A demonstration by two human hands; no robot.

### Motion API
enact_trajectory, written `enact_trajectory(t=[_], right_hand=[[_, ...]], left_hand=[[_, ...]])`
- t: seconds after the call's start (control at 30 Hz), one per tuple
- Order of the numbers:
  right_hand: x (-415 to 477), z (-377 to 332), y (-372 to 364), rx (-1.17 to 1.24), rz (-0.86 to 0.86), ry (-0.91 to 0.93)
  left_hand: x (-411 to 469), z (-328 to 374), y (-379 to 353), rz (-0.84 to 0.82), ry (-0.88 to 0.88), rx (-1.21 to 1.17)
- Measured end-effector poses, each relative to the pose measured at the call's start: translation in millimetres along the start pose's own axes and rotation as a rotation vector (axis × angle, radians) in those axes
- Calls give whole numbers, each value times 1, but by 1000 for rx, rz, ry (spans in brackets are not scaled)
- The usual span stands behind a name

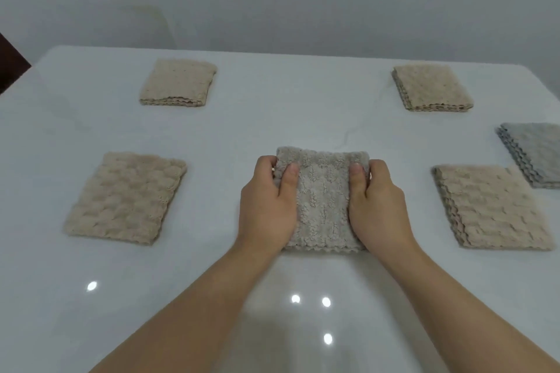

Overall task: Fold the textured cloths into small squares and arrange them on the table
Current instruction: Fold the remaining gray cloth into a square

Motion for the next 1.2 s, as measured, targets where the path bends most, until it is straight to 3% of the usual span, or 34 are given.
enact_trajectory(t=[0.3, 0.47, 0.63, 0.93, 1.2], right_hand=[[17, -194, -86, -92, -212, 5], [1, -287, -197, -282, -294, 49], [-5, -341, -307, -242, -351, -29], [9, -356, -404, -389, -294, -131], [17, -348, -429, -564, -249, -110]], left_hand=[[81, 21, 187, 40, 182, 92], [130, -33, 310, 69, 234, 254], [179, -108, 394, 34, 255, 411], [241, -182, 425, -135, 250, 718], [248, -207, 409, -160, 83, 971]])
Point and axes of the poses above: each hand's wrist, its own x-axis towards the middle knuckle, its own y-axis out of the back of the hand, z = x × y, the point moved 2 cm from there along x, towards the middle knuckle, and after that the axes turned 1 degree about -y, right-handed, at the moved point
